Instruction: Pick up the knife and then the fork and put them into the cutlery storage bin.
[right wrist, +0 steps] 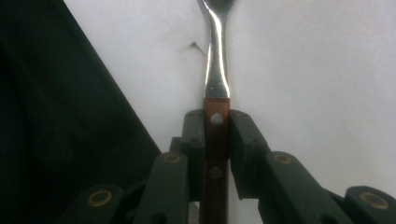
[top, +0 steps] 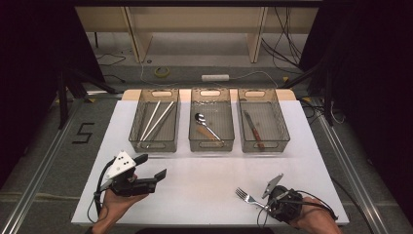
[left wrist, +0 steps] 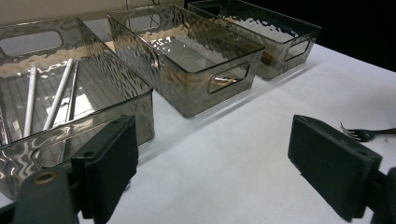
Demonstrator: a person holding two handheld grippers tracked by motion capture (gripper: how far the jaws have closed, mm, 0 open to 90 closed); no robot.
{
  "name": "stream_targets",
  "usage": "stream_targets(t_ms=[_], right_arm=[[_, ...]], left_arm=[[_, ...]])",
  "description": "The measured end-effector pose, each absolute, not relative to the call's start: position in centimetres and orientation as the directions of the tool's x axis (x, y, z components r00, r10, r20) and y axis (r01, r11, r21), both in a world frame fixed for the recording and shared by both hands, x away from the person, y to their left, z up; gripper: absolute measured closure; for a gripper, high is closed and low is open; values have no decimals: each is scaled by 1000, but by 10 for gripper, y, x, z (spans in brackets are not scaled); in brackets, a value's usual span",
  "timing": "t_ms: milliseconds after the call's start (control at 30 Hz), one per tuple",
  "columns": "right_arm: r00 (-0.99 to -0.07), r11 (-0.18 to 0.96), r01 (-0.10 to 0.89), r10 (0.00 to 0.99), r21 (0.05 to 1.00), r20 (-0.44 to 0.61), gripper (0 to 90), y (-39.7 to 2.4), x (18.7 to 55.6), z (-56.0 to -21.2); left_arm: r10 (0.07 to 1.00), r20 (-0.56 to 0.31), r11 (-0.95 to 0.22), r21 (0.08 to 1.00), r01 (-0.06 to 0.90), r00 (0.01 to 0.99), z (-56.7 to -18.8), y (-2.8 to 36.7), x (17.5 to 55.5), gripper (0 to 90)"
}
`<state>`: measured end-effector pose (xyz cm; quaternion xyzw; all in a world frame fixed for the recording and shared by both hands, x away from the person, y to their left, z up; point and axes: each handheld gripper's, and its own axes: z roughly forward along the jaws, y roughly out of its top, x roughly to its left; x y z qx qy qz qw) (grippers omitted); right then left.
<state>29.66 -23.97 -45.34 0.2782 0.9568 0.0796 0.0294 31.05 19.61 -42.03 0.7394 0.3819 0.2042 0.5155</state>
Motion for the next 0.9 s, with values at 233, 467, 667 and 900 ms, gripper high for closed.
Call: stream_targets(t_ms=[233, 467, 667, 900], right_arm=[[-845, 831, 521, 535, 194, -20, 779, -243, 298, -447], [-839, 821, 519, 542, 239, -39, 779, -247, 303, -432], [-831, 803, 518, 554, 293, -49, 779, -249, 318, -416], [-823, 785, 522, 566, 334, -44, 779, -247, 339, -406]], left_arm=[[776, -91, -179, 917, 356, 625, -420, 196, 311, 157], [779, -96, -170, 919, 356, 620, -421, 196, 311, 157], [780, -98, -166, 920, 356, 618, -421, 197, 311, 157], [782, -99, -165, 919, 357, 615, -421, 197, 311, 157]])
